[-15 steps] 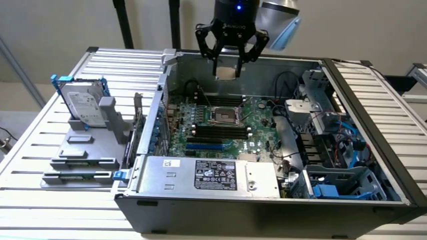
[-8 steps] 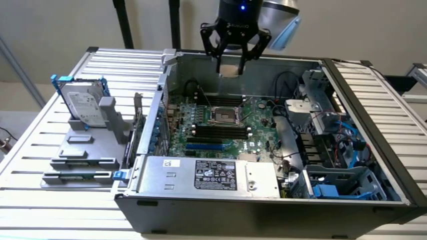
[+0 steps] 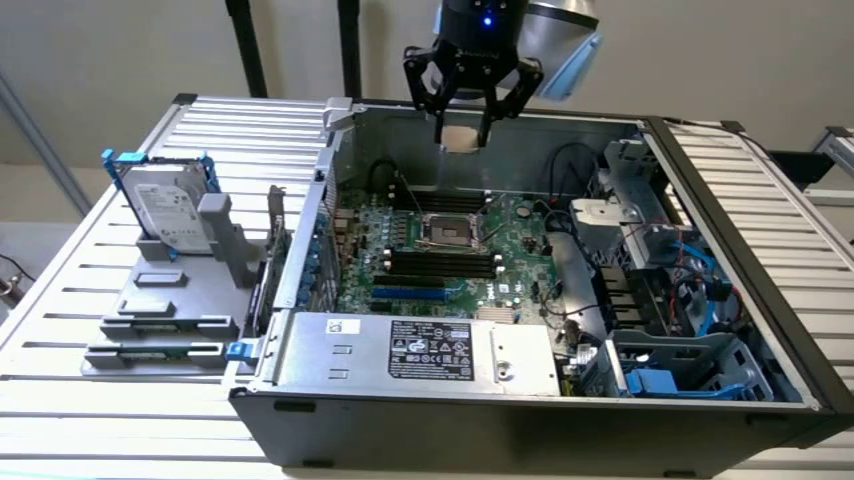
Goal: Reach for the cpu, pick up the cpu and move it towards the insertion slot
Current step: 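Pick up the cpu and move it towards the insertion slot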
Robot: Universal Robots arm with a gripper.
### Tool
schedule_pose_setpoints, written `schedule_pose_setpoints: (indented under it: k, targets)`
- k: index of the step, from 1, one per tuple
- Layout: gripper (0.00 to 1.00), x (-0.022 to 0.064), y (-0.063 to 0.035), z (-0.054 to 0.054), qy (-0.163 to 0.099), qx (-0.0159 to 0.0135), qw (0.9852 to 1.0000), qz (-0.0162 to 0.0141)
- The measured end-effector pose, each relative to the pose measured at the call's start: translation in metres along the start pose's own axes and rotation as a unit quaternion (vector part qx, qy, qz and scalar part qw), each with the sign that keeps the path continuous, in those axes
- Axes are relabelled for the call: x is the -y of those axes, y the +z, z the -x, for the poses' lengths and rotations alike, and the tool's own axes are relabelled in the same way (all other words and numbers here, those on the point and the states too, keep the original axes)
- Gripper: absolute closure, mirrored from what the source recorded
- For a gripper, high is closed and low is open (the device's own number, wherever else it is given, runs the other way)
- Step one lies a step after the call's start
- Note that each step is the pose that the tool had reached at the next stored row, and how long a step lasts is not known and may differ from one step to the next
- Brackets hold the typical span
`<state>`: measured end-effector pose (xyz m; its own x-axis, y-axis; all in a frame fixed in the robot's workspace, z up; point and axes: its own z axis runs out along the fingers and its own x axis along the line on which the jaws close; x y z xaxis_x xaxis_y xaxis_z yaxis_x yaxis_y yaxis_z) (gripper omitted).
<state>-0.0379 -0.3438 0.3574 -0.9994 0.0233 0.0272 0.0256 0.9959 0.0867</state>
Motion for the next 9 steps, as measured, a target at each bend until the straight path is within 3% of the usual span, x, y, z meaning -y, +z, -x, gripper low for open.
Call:
schedule_pose_setpoints:
  k: [3,9]
  targets:
    - [0.46,0.0000,0.0008,0.0003,0.000,-0.0001,1.0000,0.0047]
    - [0.46,0.0001,0.0008,0.0003,0.000,-0.0001,1.0000,0.0048]
